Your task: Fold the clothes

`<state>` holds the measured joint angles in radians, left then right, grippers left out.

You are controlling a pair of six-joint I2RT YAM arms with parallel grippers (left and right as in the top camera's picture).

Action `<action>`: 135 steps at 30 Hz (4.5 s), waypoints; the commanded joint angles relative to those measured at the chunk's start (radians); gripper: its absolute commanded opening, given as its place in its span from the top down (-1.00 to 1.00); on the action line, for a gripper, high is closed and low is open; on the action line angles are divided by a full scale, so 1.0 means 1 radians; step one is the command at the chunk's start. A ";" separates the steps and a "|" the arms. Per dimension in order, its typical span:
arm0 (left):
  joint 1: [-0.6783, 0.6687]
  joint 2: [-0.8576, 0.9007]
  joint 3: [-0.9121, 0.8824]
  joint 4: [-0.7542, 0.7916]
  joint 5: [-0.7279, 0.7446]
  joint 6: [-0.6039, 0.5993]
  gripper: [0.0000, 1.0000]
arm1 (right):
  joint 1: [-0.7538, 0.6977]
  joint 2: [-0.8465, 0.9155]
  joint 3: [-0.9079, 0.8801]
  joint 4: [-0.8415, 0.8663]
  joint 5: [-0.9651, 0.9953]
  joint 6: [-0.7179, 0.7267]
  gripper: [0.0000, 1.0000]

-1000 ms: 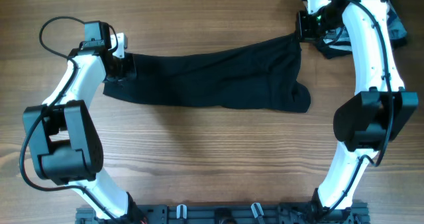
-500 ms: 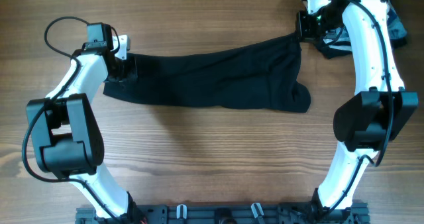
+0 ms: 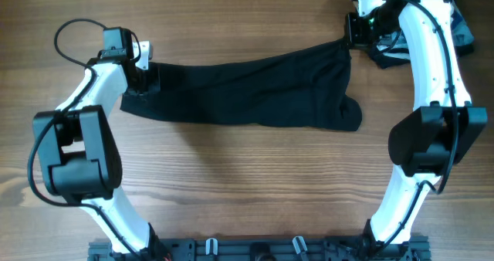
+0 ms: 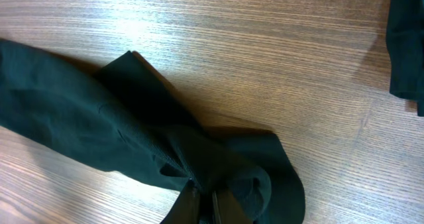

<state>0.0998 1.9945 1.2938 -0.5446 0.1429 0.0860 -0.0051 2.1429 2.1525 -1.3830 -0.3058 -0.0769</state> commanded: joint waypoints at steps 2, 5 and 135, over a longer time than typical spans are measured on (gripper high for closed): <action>-0.005 0.028 -0.005 0.003 -0.008 0.014 0.57 | 0.002 0.012 -0.002 0.002 0.018 -0.009 0.89; -0.005 0.028 -0.005 0.003 -0.005 0.011 0.92 | 0.002 0.012 -0.002 0.003 0.017 -0.009 0.89; -0.061 -0.002 0.511 -0.470 -0.029 -0.146 0.92 | 0.142 0.085 0.503 0.154 -0.005 0.024 0.91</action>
<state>-0.0917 2.1284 1.6077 -1.0241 0.2249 0.0650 0.1734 2.3035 2.6392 -1.2018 -0.2958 -0.0334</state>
